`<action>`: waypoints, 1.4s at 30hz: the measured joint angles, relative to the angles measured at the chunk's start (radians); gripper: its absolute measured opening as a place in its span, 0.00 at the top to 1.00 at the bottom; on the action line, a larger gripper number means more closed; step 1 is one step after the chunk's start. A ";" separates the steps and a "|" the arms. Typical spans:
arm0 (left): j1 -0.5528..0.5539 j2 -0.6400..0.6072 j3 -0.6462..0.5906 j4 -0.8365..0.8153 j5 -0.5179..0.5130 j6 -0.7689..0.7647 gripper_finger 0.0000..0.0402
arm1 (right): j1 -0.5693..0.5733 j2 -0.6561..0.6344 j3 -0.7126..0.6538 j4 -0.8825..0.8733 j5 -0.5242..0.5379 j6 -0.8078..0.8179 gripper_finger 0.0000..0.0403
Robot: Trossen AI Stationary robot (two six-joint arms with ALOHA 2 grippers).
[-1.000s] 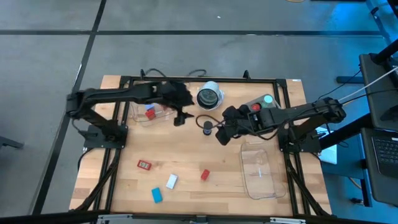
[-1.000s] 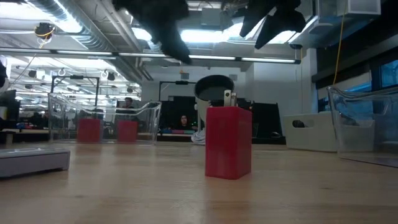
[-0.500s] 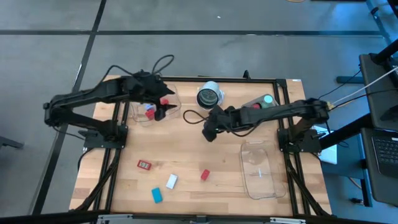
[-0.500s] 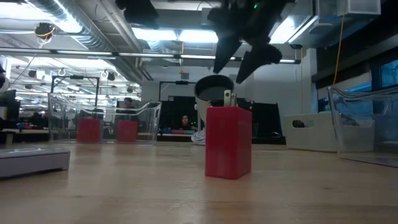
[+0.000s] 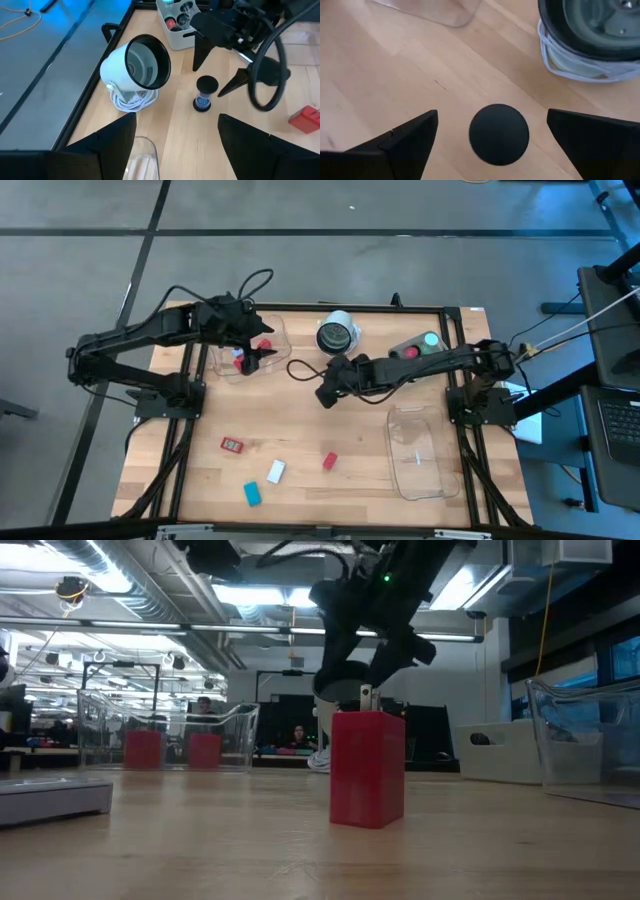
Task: Pick & Place Office items
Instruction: Put the black hourglass into the gray bin
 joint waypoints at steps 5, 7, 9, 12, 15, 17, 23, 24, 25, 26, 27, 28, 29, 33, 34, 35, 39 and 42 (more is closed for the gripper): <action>0.000 0.000 0.000 -0.004 -0.010 0.003 0.31 | 0.001 0.048 0.000 0.000 0.019 0.037 0.06; 0.000 0.000 0.000 -0.006 -0.010 0.003 0.31 | 0.001 0.063 0.000 0.003 0.023 0.045 0.06; 0.000 0.000 0.000 -0.007 -0.010 0.003 0.31 | 0.001 0.074 0.000 0.008 0.026 0.052 0.06; 0.000 0.000 0.000 -0.007 -0.010 0.003 0.31 | 0.001 0.084 0.000 0.013 0.041 0.064 0.06; 0.000 0.000 0.000 -0.007 -0.010 0.003 0.31 | 0.001 0.095 0.000 0.016 0.048 0.079 0.06; 0.000 0.000 0.000 -0.007 -0.010 0.003 0.31 | 0.001 0.097 0.000 0.014 0.045 0.088 0.08; 0.000 0.000 0.000 -0.007 -0.010 0.003 0.31 | 0.001 0.097 0.000 0.017 0.045 0.090 0.18; 0.000 0.000 -0.001 -0.007 -0.010 0.003 0.31 | 0.001 0.097 0.000 0.016 0.045 0.090 0.21; 0.000 0.000 -0.001 -0.007 -0.010 0.003 0.31 | 0.001 0.097 0.000 0.015 0.044 0.090 0.24; 0.000 0.000 -0.001 -0.008 -0.010 0.003 0.31 | 0.001 0.097 0.000 0.015 0.044 0.090 0.27; 0.000 0.000 -0.001 -0.008 -0.011 0.003 0.31 | 0.001 0.097 0.000 0.015 0.044 0.090 0.30; 0.000 0.000 -0.001 -0.008 -0.010 0.003 0.31 | 0.001 0.097 0.000 0.015 0.044 0.090 0.33; 0.000 0.000 -0.001 -0.008 -0.011 0.003 0.31 | 0.001 0.097 0.000 0.015 0.044 0.090 0.36; 0.000 0.000 -0.001 -0.012 -0.010 0.003 0.31 | 0.001 0.097 0.000 0.015 0.044 0.089 0.47; 0.000 0.000 -0.001 -0.013 -0.011 0.003 0.31 | 0.001 0.097 0.000 0.015 0.045 0.089 0.47; 0.000 0.000 -0.001 -0.014 -0.010 0.003 0.31 | 0.001 0.097 0.000 0.016 0.045 0.087 0.47; 0.000 0.001 -0.001 -0.014 -0.011 0.003 0.31 | 0.001 0.096 0.000 0.016 0.044 0.076 0.47; 0.000 0.001 -0.001 -0.014 -0.011 0.003 0.31 | 0.004 0.083 0.000 0.010 0.039 0.054 0.44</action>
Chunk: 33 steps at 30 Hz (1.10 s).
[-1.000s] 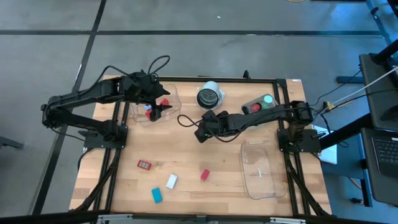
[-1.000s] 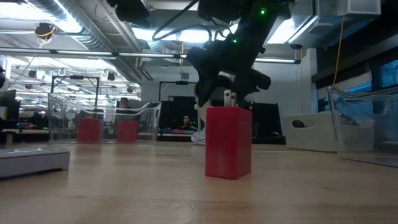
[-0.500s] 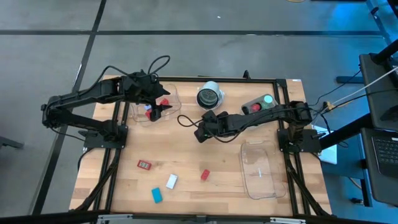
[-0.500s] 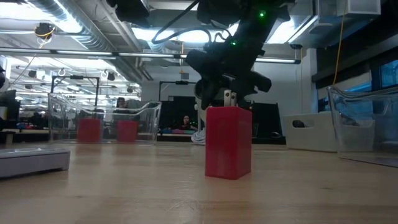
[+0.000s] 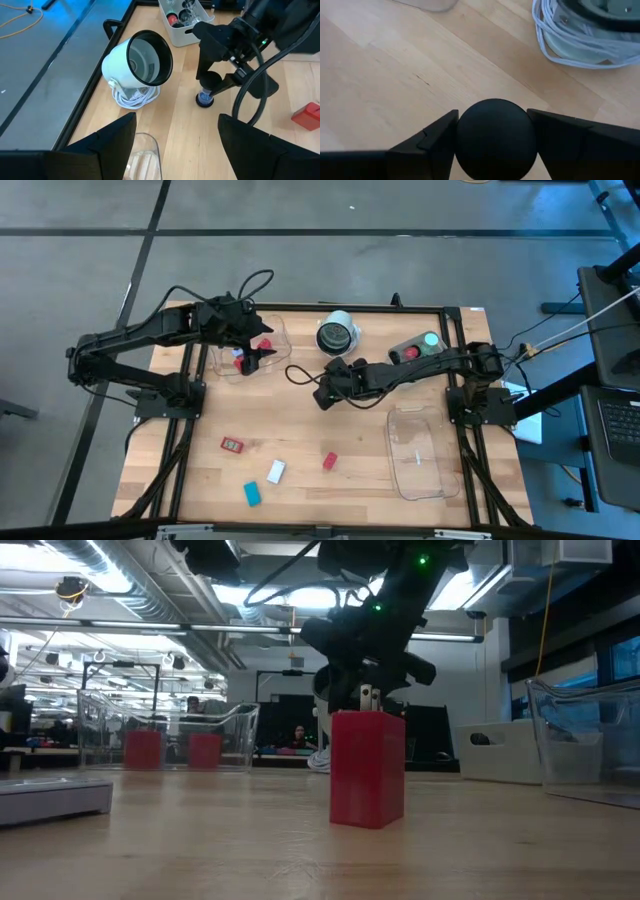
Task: Pick & Place Office items
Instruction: Put the black hourglass into the gray bin
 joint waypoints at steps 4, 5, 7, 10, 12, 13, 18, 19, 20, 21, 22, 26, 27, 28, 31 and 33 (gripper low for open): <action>0.000 0.000 0.000 -0.001 0.000 0.000 0.31 | 0.001 -0.048 0.000 -0.013 -0.001 -0.031 0.44; 0.000 0.000 0.000 -0.001 0.000 0.000 0.31 | 0.001 -0.061 0.000 -0.024 -0.002 -0.042 0.45; 0.000 0.000 0.000 -0.001 0.000 0.000 0.31 | 0.001 -0.091 0.000 -0.062 -0.006 -0.051 0.47; 0.000 0.000 0.000 -0.001 0.000 0.000 0.31 | 0.001 -0.151 0.000 -0.154 -0.009 -0.047 0.47; 0.000 0.000 0.000 -0.001 0.000 0.000 0.31 | 0.001 -0.193 0.000 -0.222 0.001 -0.026 0.47; 0.000 0.000 0.000 -0.002 0.000 0.000 0.31 | 0.001 -0.216 0.000 -0.262 0.004 -0.013 0.46; 0.000 0.000 0.000 -0.005 0.000 0.000 0.31 | 0.006 -0.334 0.000 -0.418 0.074 0.057 0.43; 0.000 0.000 0.000 -0.007 0.000 0.000 0.31 | 0.006 -0.355 0.000 -0.447 0.086 0.071 0.44; 0.000 0.000 0.000 -0.009 0.000 0.000 0.31 | 0.006 -0.375 0.000 -0.479 0.100 0.088 0.45; 0.000 0.000 0.000 -0.008 0.000 0.000 0.31 | 0.006 -0.395 0.000 -0.513 0.118 0.104 0.47; 0.000 0.000 0.000 -0.008 0.000 0.000 0.31 | 0.006 -0.413 0.000 -0.546 0.135 0.123 0.47; 0.000 0.000 0.000 -0.009 0.000 0.001 0.31 | 0.006 -0.461 0.000 -0.684 0.191 0.221 0.47; 0.000 0.000 0.000 -0.009 0.000 0.001 0.31 | 0.006 -0.467 0.000 -0.720 0.200 0.247 0.47; 0.000 0.000 0.000 -0.009 0.000 0.001 0.31 | 0.006 -0.469 0.000 -0.758 0.209 0.273 0.46; 0.000 0.000 0.000 -0.009 0.000 0.001 0.31 | 0.006 -0.470 0.000 -0.855 0.222 0.353 0.44; 0.000 0.000 0.000 -0.009 0.000 0.007 0.31 | 0.006 -0.471 -0.016 -0.880 0.230 0.391 0.44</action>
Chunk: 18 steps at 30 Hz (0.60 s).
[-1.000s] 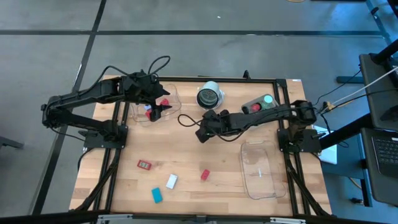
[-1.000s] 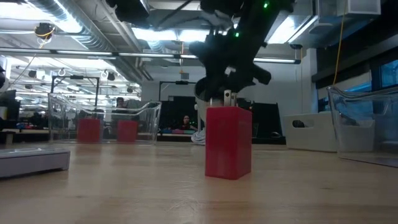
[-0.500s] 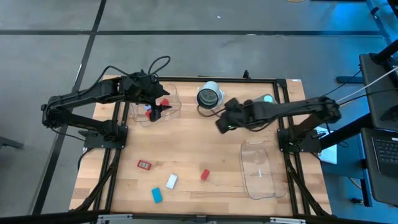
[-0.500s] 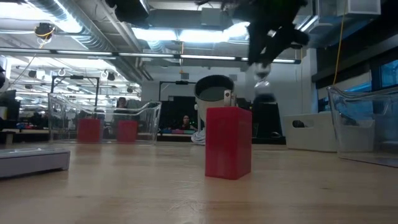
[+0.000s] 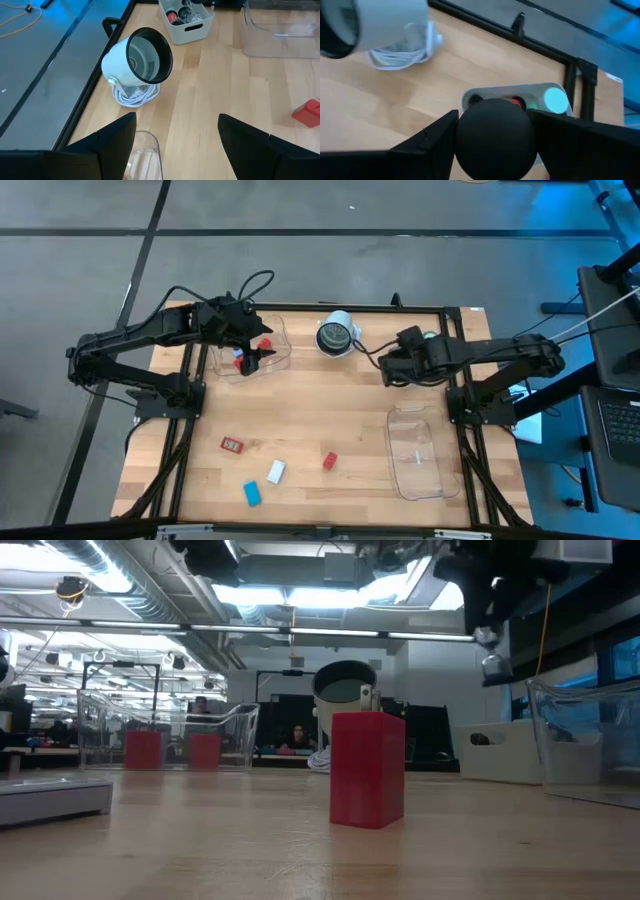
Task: Pick & Place Office items
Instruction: Put the black hourglass into the gray bin
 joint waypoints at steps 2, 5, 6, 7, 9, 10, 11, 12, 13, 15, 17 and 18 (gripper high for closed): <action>0.000 0.000 0.000 0.000 0.000 0.002 0.31 | -0.001 -0.002 -0.035 0.001 0.004 0.028 0.46; 0.000 0.000 0.000 0.000 0.000 0.002 0.31 | -0.014 -0.019 -0.106 -0.004 0.001 0.075 0.47; 0.000 0.000 0.000 0.000 0.000 0.002 0.31 | -0.021 -0.025 -0.135 -0.002 -0.007 0.091 0.47; 0.000 0.000 0.000 0.000 0.000 0.001 0.31 | -0.027 -0.030 -0.163 -0.003 -0.015 0.109 0.46; 0.000 0.000 0.000 0.000 0.000 0.002 0.31 | -0.038 -0.046 -0.209 0.000 -0.018 0.145 0.45; 0.000 0.000 0.000 0.000 0.000 0.002 0.31 | -0.045 -0.052 -0.229 0.002 -0.017 0.160 0.45; 0.000 0.000 0.000 0.001 0.000 0.002 0.31 | -0.051 -0.056 -0.246 0.007 -0.015 0.170 0.44; 0.000 0.000 0.000 0.001 0.000 0.002 0.31 | -0.058 -0.060 -0.261 0.023 -0.014 0.174 0.44; 0.000 0.000 0.000 0.001 0.000 0.001 0.31 | -0.065 -0.062 -0.273 0.042 -0.010 0.176 0.44; 0.000 0.000 0.000 0.001 0.000 0.002 0.31 | -0.080 -0.063 -0.289 0.074 -0.001 0.167 0.46; 0.000 0.000 0.000 0.001 0.000 0.001 0.31 | -0.098 -0.063 -0.299 0.109 0.004 0.148 0.46; 0.000 0.000 0.000 0.001 0.000 0.002 0.31 | -0.107 -0.063 -0.304 0.132 0.005 0.135 0.46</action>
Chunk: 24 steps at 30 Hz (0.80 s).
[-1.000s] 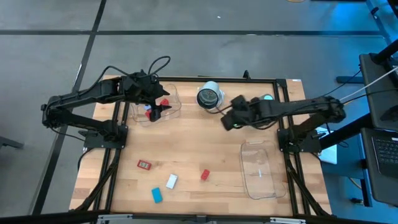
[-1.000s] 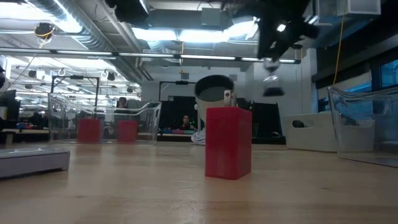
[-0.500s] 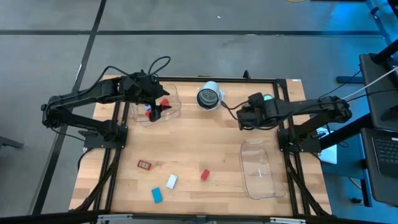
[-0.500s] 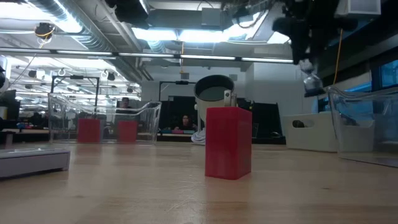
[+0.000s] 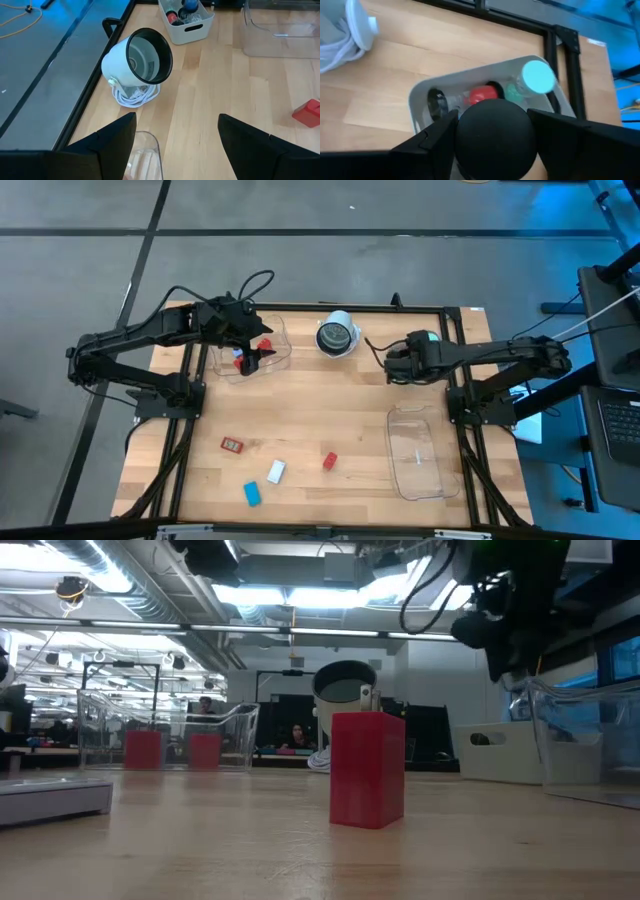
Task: Pick & Place Office items
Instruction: Put the black hourglass into the gray bin
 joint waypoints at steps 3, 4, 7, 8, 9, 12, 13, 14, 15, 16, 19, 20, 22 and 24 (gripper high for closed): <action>0.000 0.000 0.000 0.000 0.000 0.000 0.31 | -0.027 0.000 -0.028 0.062 0.000 -0.037 0.45; 0.000 0.000 0.000 0.000 0.000 0.000 0.31 | -0.038 0.000 -0.039 0.075 -0.002 -0.048 0.44; 0.000 0.000 0.000 0.000 0.000 0.000 0.31 | -0.068 0.000 -0.076 0.114 -0.031 -0.062 0.44; 0.000 0.000 0.000 0.000 0.000 0.000 0.31 | -0.075 0.000 -0.085 0.121 -0.033 -0.066 0.45; 0.000 0.000 0.000 0.000 0.000 0.000 0.31 | -0.080 0.000 -0.092 0.127 -0.035 -0.069 0.45; 0.000 0.000 0.000 0.000 0.000 0.000 0.31 | -0.097 0.000 -0.103 0.135 -0.031 -0.074 0.46; 0.000 0.000 0.000 0.000 0.000 0.000 0.31 | -0.102 0.000 -0.106 0.136 -0.031 -0.076 0.46; 0.000 0.000 0.000 0.000 0.000 0.000 0.31 | -0.108 0.000 -0.108 0.136 -0.031 -0.081 0.45; 0.000 0.000 0.000 0.000 0.000 0.000 0.31 | -0.113 0.001 -0.109 0.136 -0.030 -0.088 0.45; 0.000 0.000 0.000 0.000 0.000 0.000 0.31 | -0.118 0.001 -0.109 0.136 -0.025 -0.094 0.44; 0.000 0.000 0.000 0.000 0.000 0.000 0.31 | -0.132 0.001 -0.109 0.143 -0.017 -0.106 0.44; 0.000 0.000 0.000 0.000 0.000 0.000 0.31 | -0.135 0.001 -0.109 0.143 -0.008 -0.108 0.44; 0.000 0.000 0.000 0.000 0.000 0.000 0.31 | -0.139 0.001 -0.109 0.143 0.006 -0.112 0.45; 0.000 0.000 0.000 0.000 0.000 0.000 0.31 | -0.142 0.001 -0.109 0.144 0.012 -0.129 0.45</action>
